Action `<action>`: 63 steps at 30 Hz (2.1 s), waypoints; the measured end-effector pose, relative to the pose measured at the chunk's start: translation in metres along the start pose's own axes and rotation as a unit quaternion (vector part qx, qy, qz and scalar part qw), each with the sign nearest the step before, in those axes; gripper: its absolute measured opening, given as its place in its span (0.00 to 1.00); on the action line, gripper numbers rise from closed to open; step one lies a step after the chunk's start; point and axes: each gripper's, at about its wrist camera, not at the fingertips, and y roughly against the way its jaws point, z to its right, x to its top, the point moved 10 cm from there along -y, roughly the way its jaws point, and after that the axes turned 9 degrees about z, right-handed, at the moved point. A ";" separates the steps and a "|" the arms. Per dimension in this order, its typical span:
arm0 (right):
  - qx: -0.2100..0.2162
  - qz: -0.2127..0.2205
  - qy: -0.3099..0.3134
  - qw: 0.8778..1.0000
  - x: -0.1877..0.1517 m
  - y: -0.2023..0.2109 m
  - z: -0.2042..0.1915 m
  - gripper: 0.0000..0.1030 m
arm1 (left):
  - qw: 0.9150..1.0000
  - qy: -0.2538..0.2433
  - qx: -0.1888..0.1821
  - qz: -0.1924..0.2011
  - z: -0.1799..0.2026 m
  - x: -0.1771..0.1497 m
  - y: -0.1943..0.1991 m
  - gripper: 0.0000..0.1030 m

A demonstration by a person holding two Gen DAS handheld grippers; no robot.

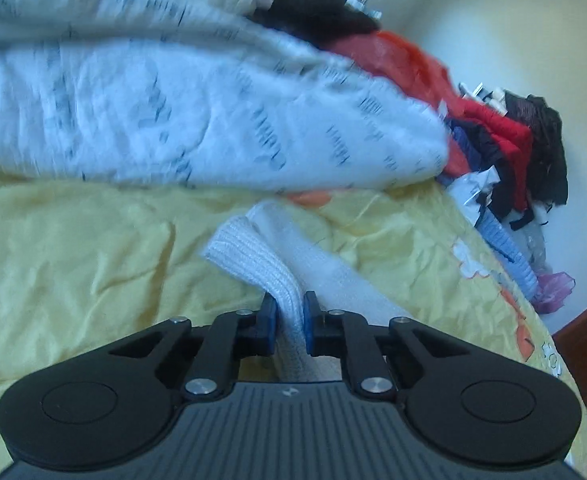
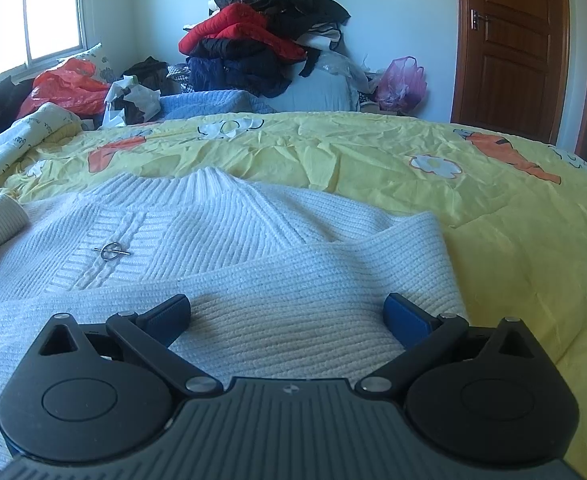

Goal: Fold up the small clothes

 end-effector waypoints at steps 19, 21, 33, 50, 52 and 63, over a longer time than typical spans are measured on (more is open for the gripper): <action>0.018 0.011 -0.036 0.999 0.003 0.003 0.006 0.98 | 0.887 -0.302 -0.332 -0.111 0.242 -0.251 0.140 0.09; 0.020 0.012 -0.039 0.999 0.003 0.004 0.006 0.98 | 0.884 -0.302 -0.340 -0.103 0.239 -0.250 0.140 0.10; 0.111 -0.008 -0.150 0.982 0.037 0.035 -0.021 0.97 | 0.889 -0.269 -0.356 -0.105 0.238 -0.250 0.140 0.13; 0.207 -0.173 -0.261 0.927 0.002 0.003 -0.092 0.11 | 0.893 -0.253 -0.361 -0.090 0.235 -0.243 0.145 0.27; 0.216 -0.163 -0.259 0.927 0.009 0.008 -0.090 0.11 | 0.887 -0.277 -0.368 -0.037 0.237 -0.240 0.163 0.62; 0.179 -0.067 -0.269 0.944 0.068 0.056 0.028 0.11 | 0.888 -0.282 -0.363 0.031 0.232 -0.228 0.182 1.00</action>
